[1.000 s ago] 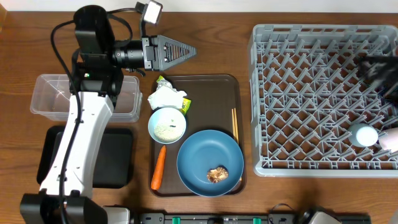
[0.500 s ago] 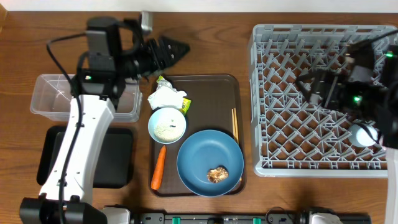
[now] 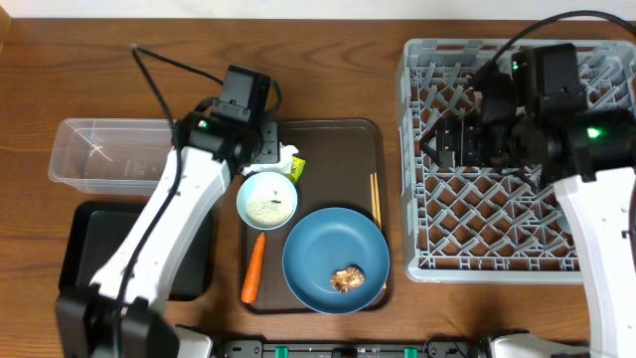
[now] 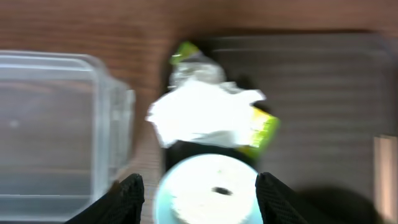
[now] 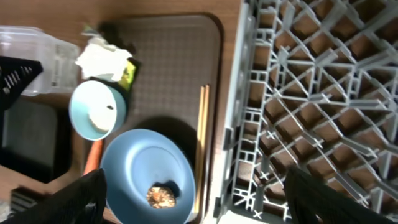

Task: Sort waste into correct bins and load items into the dishwasher rack
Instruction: 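Grasp the white crumpled tissue on the tray with the left gripper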

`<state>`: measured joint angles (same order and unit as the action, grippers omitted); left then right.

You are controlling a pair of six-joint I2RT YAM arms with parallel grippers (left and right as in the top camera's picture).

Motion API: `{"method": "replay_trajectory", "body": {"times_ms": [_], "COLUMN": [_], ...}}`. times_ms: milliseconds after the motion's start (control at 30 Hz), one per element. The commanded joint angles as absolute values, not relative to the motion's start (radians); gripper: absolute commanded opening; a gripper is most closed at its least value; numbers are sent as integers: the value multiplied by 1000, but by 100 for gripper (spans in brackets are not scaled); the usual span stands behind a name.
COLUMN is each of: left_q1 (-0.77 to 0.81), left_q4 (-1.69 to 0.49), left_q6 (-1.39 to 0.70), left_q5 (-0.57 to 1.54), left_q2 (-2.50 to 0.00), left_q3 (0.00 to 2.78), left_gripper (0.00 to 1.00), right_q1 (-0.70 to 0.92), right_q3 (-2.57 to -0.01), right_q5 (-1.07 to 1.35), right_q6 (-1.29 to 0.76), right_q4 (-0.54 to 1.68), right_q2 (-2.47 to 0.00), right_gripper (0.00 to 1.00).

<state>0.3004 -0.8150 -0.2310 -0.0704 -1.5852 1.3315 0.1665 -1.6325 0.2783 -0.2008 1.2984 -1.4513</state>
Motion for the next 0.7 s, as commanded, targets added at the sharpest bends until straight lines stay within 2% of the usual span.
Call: {"method": "replay_trajectory", "body": {"times_ms": [0, 167, 300, 567, 667], "left_q1": [280, 281, 281, 281, 281], "left_q4": [-805, -731, -670, -635, -625], "left_q6": [-203, -202, -202, -202, -202], "left_q5": [-136, -67, -66, -33, -33], "left_q2": [-1664, -1747, -1803, -1895, -1923], "left_q3": [1332, 1332, 1332, 1332, 1332], "left_gripper": [59, 58, 55, 54, 49], "right_q1": [173, 173, 174, 174, 174], "right_q3": [-1627, -1627, -1626, -1607, -1593], "right_q5": [189, 112, 109, 101, 101], "right_q6": [-231, -231, -231, -231, -231], "right_q4": [1303, 1321, 1337, 1346, 1346], "right_q2": [-1462, -1462, -1462, -1463, -1463], "right_gripper": [85, 91, 92, 92, 92]}}
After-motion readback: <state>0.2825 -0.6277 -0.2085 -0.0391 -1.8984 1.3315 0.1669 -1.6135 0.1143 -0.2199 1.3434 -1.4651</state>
